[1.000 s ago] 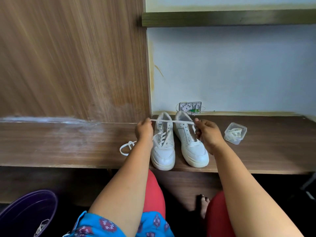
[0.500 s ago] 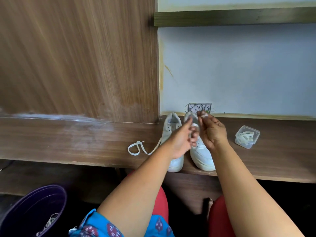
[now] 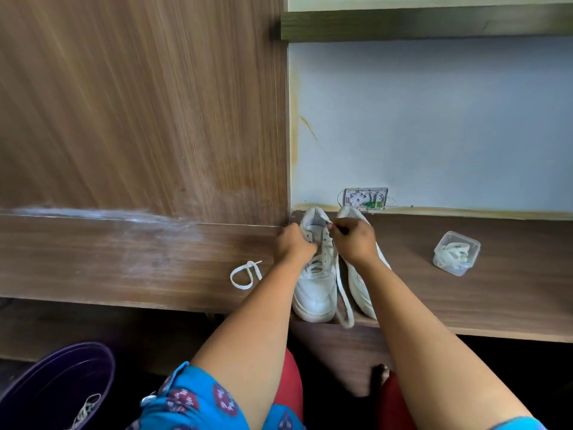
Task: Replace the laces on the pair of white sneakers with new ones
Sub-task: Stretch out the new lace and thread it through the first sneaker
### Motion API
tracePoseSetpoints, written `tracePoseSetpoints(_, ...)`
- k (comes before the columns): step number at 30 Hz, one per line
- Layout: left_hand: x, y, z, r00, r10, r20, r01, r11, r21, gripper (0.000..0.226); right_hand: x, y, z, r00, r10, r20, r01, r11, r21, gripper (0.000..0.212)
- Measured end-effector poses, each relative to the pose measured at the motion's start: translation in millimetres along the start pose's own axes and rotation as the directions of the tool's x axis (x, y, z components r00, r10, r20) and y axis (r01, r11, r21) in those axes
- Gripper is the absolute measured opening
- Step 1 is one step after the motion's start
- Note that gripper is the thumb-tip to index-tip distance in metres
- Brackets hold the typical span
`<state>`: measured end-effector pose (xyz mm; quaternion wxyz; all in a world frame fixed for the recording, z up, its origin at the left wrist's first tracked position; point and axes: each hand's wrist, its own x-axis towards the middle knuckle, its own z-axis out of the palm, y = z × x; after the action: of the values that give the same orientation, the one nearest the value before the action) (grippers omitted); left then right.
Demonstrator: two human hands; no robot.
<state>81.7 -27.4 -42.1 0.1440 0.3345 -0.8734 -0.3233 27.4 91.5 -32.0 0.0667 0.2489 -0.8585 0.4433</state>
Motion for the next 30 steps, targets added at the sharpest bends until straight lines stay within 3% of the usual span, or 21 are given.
tracePoseSetpoints(4, 3.8, 5.0, 3.2, 0.999, 0.032, 0.01, -0.033, 0.997, 0.07, 0.021, 13.3, -0.4, 5.8, 0.995, -0.008, 0.096, 0.012, 0.999, -0.05, 0.023)
tracePoseSetpoints(8, 14.5, -3.1, -1.0, 0.995, -0.083, 0.062, 0.093, 0.982, -0.166, 0.022, 14.8, 3.1, 15.9, 0.995, -0.095, 0.044, 0.098, 0.992, -0.08, 0.023)
tracePoseSetpoints(11, 18.3, -12.5, 1.1, 0.978, -0.16, 0.13, 0.2, 0.892, -0.406, 0.017, 9.0, 18.2, 29.4, 0.981, -0.191, 0.032, 0.194, 0.966, -0.173, 0.02)
tracePoseSetpoints(17, 19.9, -20.9, 5.6, 0.975, -0.14, 0.175, 0.211, 0.835, -0.508, 0.02, 3.2, 23.4, 38.2, 0.941, -0.337, -0.006, 0.302, 0.852, -0.428, 0.005)
tracePoseSetpoints(19, 20.0, -23.7, 7.4, 0.974, -0.131, 0.184, 0.211, 0.821, -0.531, 0.021, 3.9, 18.6, 43.2, 0.968, -0.251, 0.02, 0.237, 0.882, -0.407, 0.008)
tracePoseSetpoints(22, 19.7, -27.0, 6.8, 0.968, -0.102, 0.228, 0.216, 0.797, -0.564, 0.013, 7.1, 20.6, 46.3, 0.998, 0.02, 0.063, -0.007, 0.98, -0.199, 0.011)
tracePoseSetpoints(25, 21.8, -31.3, 7.0, 0.969, -0.087, 0.233, 0.207, 0.802, -0.56, 0.006, 8.4, 25.7, 47.7, 0.992, 0.068, 0.105, -0.054, 0.989, -0.137, 0.009)
tracePoseSetpoints(30, 26.1, -38.5, 12.3, 0.975, -0.052, 0.215, 0.167, 0.81, -0.563, 0.02, 8.3, 28.4, 52.7, 0.984, 0.14, 0.109, -0.137, 0.99, -0.039, 0.007)
